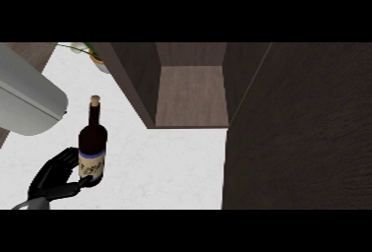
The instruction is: Pick up the wine, place it into the cabinet and close the cabinet
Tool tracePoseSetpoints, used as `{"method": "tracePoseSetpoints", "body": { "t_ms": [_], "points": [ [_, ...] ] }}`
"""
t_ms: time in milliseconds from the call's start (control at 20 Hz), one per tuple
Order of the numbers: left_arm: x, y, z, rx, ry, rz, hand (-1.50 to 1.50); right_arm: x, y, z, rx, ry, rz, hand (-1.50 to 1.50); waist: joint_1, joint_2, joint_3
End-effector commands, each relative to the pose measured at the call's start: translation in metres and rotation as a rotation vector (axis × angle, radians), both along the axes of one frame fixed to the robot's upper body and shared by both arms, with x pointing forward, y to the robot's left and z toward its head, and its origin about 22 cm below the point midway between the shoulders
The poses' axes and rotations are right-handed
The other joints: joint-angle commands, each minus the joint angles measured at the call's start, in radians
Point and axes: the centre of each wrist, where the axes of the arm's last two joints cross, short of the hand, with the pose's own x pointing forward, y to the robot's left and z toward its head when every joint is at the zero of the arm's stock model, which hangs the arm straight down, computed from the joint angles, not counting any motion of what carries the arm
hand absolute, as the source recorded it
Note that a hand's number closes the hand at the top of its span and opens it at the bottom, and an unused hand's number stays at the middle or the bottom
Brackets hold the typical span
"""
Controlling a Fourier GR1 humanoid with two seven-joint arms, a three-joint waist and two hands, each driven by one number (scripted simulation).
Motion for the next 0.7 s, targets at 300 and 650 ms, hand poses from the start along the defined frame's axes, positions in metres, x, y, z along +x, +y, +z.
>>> {"method": "tracePoseSetpoints", "body": {
  "t_ms": [300, 650],
  "points": [
    [-0.004, -0.016, -0.011, -0.116, -0.104, -0.111, 1.5, -0.004, -0.005, -0.001, -0.008, 0.009, 0.007, -1.5, 0.0, -0.001, 0.0],
    [-0.032, -0.045, -0.036, -0.078, -0.123, 0.061, 1.5, 0.003, -0.004, -0.008, 0.008, 0.01, -0.027, -1.5, 0.008, -0.002, 0.001]
  ]
}}
